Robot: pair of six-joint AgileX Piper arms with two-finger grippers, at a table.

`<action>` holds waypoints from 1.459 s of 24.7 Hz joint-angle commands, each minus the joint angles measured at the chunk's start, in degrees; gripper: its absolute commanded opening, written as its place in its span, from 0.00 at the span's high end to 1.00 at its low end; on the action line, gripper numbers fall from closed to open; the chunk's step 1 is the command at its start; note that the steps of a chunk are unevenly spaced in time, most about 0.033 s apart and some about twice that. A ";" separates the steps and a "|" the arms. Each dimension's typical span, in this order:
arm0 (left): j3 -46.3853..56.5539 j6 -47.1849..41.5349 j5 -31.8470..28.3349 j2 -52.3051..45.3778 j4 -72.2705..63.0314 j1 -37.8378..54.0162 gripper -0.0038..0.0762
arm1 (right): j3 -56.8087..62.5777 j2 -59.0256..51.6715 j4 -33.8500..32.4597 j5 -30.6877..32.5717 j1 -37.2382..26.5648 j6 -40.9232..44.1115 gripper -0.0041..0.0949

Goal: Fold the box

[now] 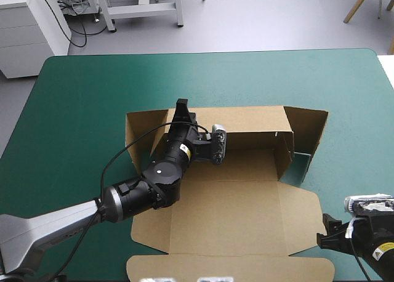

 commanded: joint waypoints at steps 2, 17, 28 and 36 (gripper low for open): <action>-0.65 -0.93 -2.93 -0.69 -2.01 -0.69 0.96 | -6.76 5.71 -0.07 -4.00 -0.44 -1.34 0.28; -0.65 -5.27 -2.52 -0.69 -2.01 -0.69 0.96 | -34.02 34.32 0.68 -9.67 -0.44 -1.65 0.28; -0.65 -4.98 -2.52 -0.69 -2.01 -0.69 0.96 | -50.17 55.20 4.89 -8.20 -0.44 0.82 0.28; -0.65 -5.56 -2.20 -0.69 -2.01 -0.69 0.96 | -60.28 70.19 4.55 3.12 -1.73 3.51 0.28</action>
